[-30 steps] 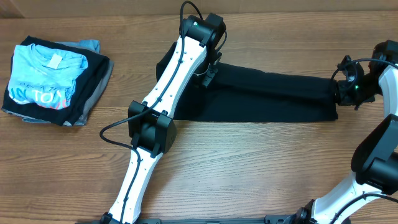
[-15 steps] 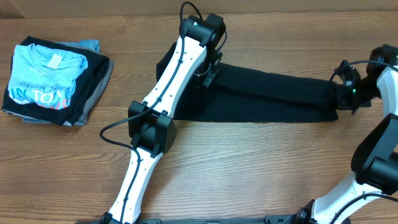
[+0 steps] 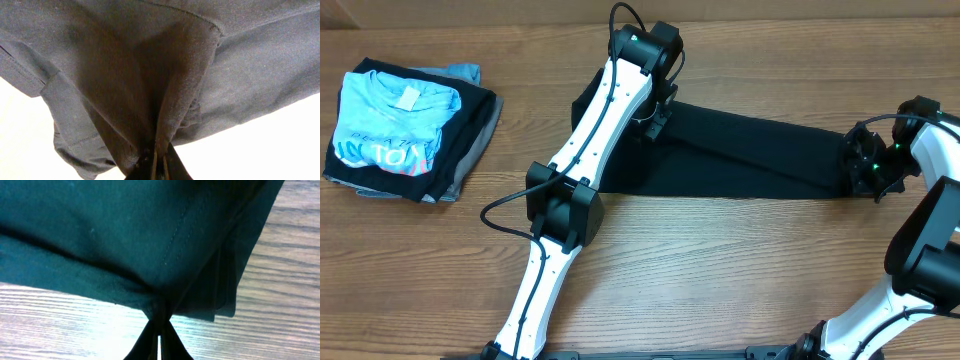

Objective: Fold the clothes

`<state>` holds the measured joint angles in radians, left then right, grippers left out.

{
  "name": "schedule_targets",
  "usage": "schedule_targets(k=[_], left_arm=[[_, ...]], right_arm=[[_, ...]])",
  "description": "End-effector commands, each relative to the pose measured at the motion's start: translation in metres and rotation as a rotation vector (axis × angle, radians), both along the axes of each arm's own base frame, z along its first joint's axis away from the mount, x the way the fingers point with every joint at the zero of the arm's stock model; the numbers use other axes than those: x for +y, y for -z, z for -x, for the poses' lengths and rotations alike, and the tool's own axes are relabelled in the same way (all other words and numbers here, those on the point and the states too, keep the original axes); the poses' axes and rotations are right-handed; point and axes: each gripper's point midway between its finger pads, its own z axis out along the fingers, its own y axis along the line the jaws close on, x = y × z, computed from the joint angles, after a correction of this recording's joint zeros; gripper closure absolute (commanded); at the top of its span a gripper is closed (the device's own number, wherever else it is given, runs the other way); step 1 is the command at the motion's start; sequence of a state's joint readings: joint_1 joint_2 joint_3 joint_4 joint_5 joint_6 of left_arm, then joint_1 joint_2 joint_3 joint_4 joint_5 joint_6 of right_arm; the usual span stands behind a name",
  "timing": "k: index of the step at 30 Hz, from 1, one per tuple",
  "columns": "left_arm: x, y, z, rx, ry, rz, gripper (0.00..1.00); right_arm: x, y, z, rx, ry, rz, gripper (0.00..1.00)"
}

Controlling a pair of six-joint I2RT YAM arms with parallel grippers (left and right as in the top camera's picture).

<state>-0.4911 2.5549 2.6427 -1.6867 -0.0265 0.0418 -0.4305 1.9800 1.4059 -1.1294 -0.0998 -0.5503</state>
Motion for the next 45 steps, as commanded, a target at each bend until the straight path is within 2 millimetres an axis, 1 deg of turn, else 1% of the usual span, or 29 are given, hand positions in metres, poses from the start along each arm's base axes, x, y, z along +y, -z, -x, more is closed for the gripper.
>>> schedule_targets(k=[1, 5, 6, 7, 8, 9, 11, 13, 14, 15, 17, 18, 20, 23, 25, 27, 29, 30, 31, 32, 33, 34, 36, 37, 38, 39, 42, 44, 45], left_arm=[[0.002, 0.002, 0.001, 0.006, -0.012, -0.008, 0.96], [0.003, 0.002, 0.000, 0.003, -0.011, -0.014, 0.96], [0.003, 0.002, 0.000, 0.003, -0.008, -0.014, 0.96], [0.003, 0.002, 0.000, 0.004, 0.001, -0.014, 0.96], [0.003, 0.002, 0.000, 0.004, 0.006, -0.013, 0.96], [0.003, 0.002, 0.000, 0.004, 0.006, -0.013, 0.96], [0.003, 0.002, 0.000, 0.004, 0.006, -0.013, 0.96], [0.003, 0.002, 0.000, 0.004, 0.006, -0.013, 0.96], [0.003, 0.002, 0.000, 0.004, 0.006, -0.013, 0.96], [0.003, 0.002, 0.000, 0.004, 0.006, -0.013, 0.96], [0.003, 0.002, 0.000, 0.004, 0.006, -0.013, 0.96], [0.003, 0.002, 0.000, 0.004, 0.006, -0.013, 0.96], [0.003, 0.002, 0.000, 0.004, 0.006, -0.013, 0.94], [0.002, 0.002, 0.001, 0.006, 0.005, -0.009, 0.90], [-0.002, 0.002, 0.003, 0.018, 0.004, 0.014, 0.90], [-0.007, 0.002, 0.006, 0.035, 0.003, 0.044, 0.92], [-0.011, 0.002, 0.008, 0.046, 0.003, 0.066, 0.92], [-0.013, 0.002, 0.009, 0.046, 0.007, 0.066, 0.80], [-0.014, 0.002, 0.009, 0.047, 0.009, 0.068, 0.65], [-0.016, 0.001, 0.011, 0.053, 0.011, 0.078, 0.48], [-0.020, 0.001, 0.013, 0.064, 0.011, 0.099, 0.37], [-0.029, 0.000, 0.017, 0.091, 0.032, 0.152, 0.25], [-0.039, -0.002, 0.023, 0.121, 0.079, 0.219, 0.12], [-0.041, -0.003, 0.024, 0.127, 0.086, 0.234, 0.08], [-0.039, -0.003, 0.022, 0.122, 0.084, 0.226, 0.05], [-0.034, -0.005, 0.020, 0.107, 0.080, 0.211, 0.04], [0.000, -0.016, 0.000, 0.038, -0.005, 0.146, 0.03], [0.021, -0.025, -0.010, 0.029, -0.072, 0.182, 0.02], [0.033, -0.028, -0.016, 0.044, -0.118, 0.236, 0.02]], right_arm=[[-0.002, 0.020, 0.007, 0.059, 0.005, -0.005, 0.96], [-0.005, 0.024, 0.002, 0.044, 0.005, 0.004, 0.96], [-0.006, 0.022, -0.001, 0.035, 0.006, 0.008, 0.86], [-0.008, 0.018, -0.004, 0.028, 0.008, 0.014, 0.50], [-0.012, 0.012, -0.009, 0.025, 0.033, 0.032, 0.35], [-0.016, 0.006, -0.012, 0.023, 0.053, 0.045, 0.30], [-0.023, -0.019, -0.025, 0.000, 0.105, 0.066, 0.18], [-0.028, -0.044, -0.036, -0.023, 0.167, 0.076, 0.15], [-0.028, -0.053, -0.041, -0.037, 0.191, 0.072, 0.15], [-0.020, -0.068, -0.052, -0.076, 0.209, 0.021, 0.15], [-0.002, -0.084, -0.065, -0.135, 0.205, -0.090, 0.18], [0.014, -0.092, -0.074, -0.174, 0.198, -0.180, 0.22], [0.026, -0.095, -0.078, -0.189, 0.190, -0.235, 0.25], [0.035, -0.096, -0.081, -0.192, 0.174, -0.254, 0.24], [0.036, -0.096, -0.082, -0.196, 0.168, -0.253, 0.25], [0.036, -0.096, -0.082, -0.195, 0.168, -0.253, 0.25], [0.036, -0.096, -0.082, -0.196, 0.168, -0.253, 0.25], [0.036, -0.096, -0.082, -0.197, 0.168, -0.252, 0.25], [0.036, -0.096, -0.083, -0.199, 0.167, -0.251, 0.25], [0.036, -0.096, -0.083, -0.201, 0.167, -0.250, 0.25], [0.035, -0.096, -0.084, -0.204, 0.167, -0.250, 0.25], [0.035, -0.096, -0.085, -0.209, 0.166, -0.248, 0.25], [0.035, -0.096, -0.086, -0.212, 0.165, -0.246, 0.24], [0.035, -0.096, -0.086, -0.213, 0.165, -0.247, 0.24], [0.034, -0.096, -0.086, -0.213, 0.165, -0.246, 0.25], [0.033, -0.096, -0.086, -0.211, 0.165, -0.240, 0.25], [0.033, -0.096, -0.085, -0.210, 0.165, -0.237, 0.25], [0.033, -0.096, -0.085, -0.210, 0.165, -0.237, 0.24], [0.033, -0.096, -0.085, -0.210, 0.165, -0.237, 0.25]])
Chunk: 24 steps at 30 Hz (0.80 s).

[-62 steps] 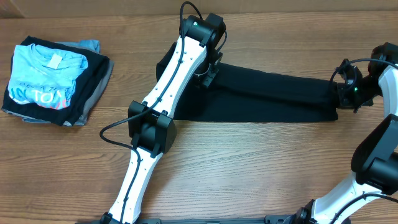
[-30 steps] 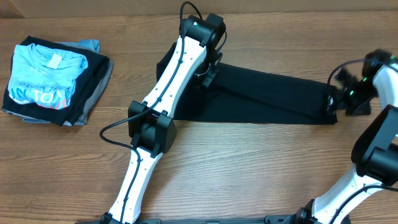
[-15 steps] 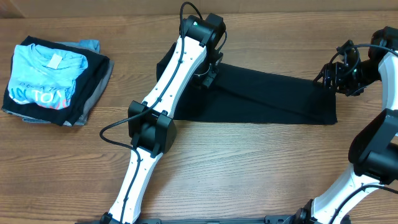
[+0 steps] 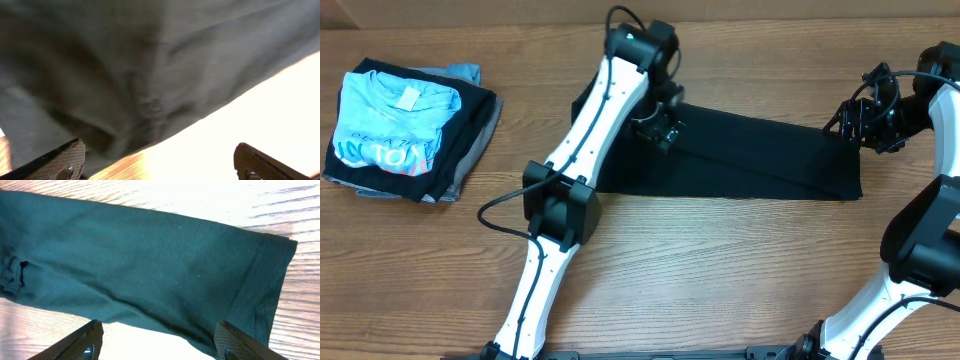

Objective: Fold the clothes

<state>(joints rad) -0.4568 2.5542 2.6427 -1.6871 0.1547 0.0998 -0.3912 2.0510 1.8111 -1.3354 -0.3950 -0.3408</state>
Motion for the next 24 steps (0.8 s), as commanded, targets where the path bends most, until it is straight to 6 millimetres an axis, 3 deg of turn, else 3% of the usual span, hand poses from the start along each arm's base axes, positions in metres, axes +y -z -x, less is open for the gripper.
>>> schedule_targets(k=[1, 4, 8, 13, 16, 20, 24], left_arm=[[0.057, -0.028, -0.028, 0.002, -0.192, 0.134, 0.03], [0.083, -0.037, -0.043, 0.048, -0.260, 0.352, 0.12], [0.113, -0.028, -0.064, -0.012, -0.244, 0.395, 0.16], [0.102, 0.000, -0.074, -0.019, -0.146, 0.461, 0.20], [0.091, 0.017, -0.074, 0.003, -0.087, 0.523, 0.28], [0.094, 0.041, -0.080, 0.002, -0.083, 0.496, 0.31], [0.093, 0.051, -0.093, -0.058, -0.026, 0.504, 0.42]], right_arm=[[-0.001, -0.008, -0.005, -0.028, 0.001, 0.004, 0.25], [-0.001, -0.008, -0.005, -0.028, 0.001, 0.004, 0.25], [-0.002, -0.008, -0.006, -0.032, 0.001, 0.006, 0.25], [-0.002, -0.008, -0.006, -0.031, 0.001, 0.005, 0.24], [-0.002, -0.008, -0.006, -0.031, 0.001, 0.006, 0.24], [-0.002, -0.008, -0.006, -0.030, 0.001, 0.005, 0.24], [-0.001, -0.008, -0.004, -0.024, 0.001, 0.003, 0.24]])
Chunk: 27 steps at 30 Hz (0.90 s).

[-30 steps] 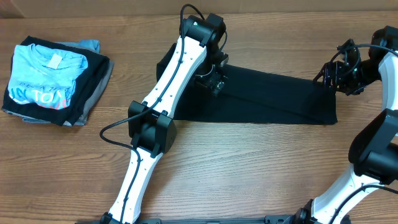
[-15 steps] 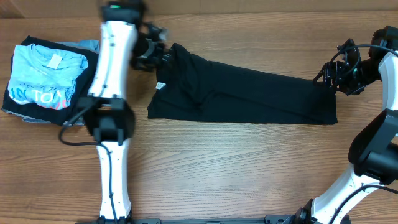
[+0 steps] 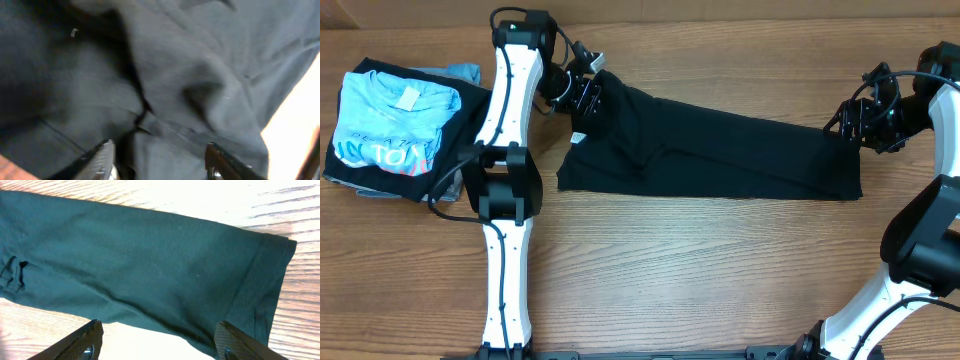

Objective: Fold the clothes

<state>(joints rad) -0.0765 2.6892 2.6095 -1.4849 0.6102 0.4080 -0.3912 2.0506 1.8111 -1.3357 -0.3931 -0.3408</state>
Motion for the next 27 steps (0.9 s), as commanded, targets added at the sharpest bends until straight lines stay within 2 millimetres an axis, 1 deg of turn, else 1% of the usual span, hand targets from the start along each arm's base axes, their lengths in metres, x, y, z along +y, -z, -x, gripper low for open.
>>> schedule_targets(k=[1, 2, 5, 7, 9, 14, 17, 20, 27], left_arm=[[-0.002, 0.008, -0.009, -0.072, 0.063, 0.026, 0.41], [-0.002, 0.008, -0.011, -0.093, 0.079, 0.028, 0.39], [-0.008, 0.008, -0.011, -0.124, 0.124, 0.046, 0.35], [-0.011, 0.010, -0.013, -0.135, 0.129, 0.048, 0.35], [-0.012, 0.016, -0.016, -0.146, 0.130, 0.049, 0.35], [-0.016, 0.030, -0.015, -0.138, 0.130, 0.074, 0.36], [-0.024, 0.029, -0.012, -0.132, 0.131, 0.132, 0.36], [-0.025, 0.028, -0.015, -0.145, 0.131, 0.132, 0.34], [-0.035, 0.019, -0.014, -0.143, 0.130, 0.215, 0.37]], right_arm=[[-0.001, -0.008, -0.004, -0.025, 0.001, 0.001, 0.24], [-0.001, -0.008, -0.004, -0.024, 0.001, 0.001, 0.24], [0.000, -0.008, -0.004, -0.020, 0.002, -0.001, 0.24], [0.000, -0.008, -0.004, -0.021, 0.001, -0.001, 0.24], [0.000, -0.008, -0.003, -0.020, 0.002, -0.001, 0.24], [0.000, -0.008, -0.003, -0.020, 0.001, -0.001, 0.24], [0.000, -0.008, -0.003, -0.019, 0.001, -0.002, 0.24], [0.000, -0.008, -0.003, -0.020, 0.001, -0.001, 0.24], [0.000, -0.008, -0.003, -0.020, 0.002, -0.001, 0.24]])
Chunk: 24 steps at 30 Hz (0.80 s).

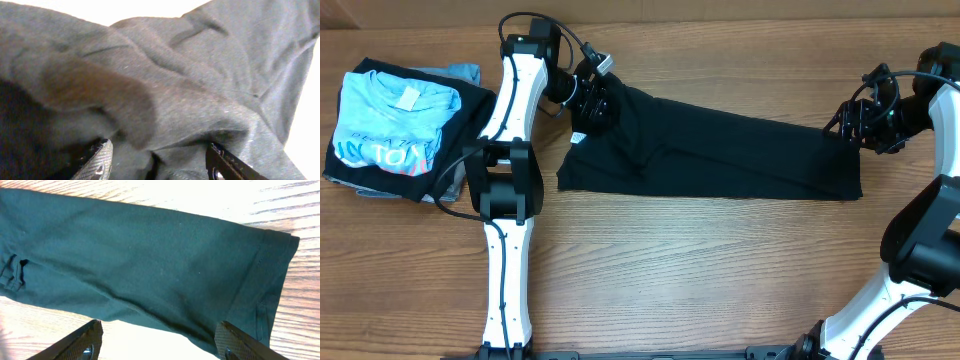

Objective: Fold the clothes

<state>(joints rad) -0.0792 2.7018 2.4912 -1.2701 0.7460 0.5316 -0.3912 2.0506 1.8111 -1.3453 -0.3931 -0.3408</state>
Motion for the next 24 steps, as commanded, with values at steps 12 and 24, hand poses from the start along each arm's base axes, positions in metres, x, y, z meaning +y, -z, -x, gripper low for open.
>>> schedule_targets(k=[12, 24], left_arm=[[-0.033, -0.002, 0.011, 0.005, 0.068, 0.069, 0.39], [-0.021, 0.002, 0.012, 0.032, 0.041, 0.039, 0.79]], right_arm=[[-0.001, -0.008, -0.006, -0.030, 0.001, 0.003, 0.24], [-0.001, -0.008, -0.005, -0.029, 0.002, 0.002, 0.24]])
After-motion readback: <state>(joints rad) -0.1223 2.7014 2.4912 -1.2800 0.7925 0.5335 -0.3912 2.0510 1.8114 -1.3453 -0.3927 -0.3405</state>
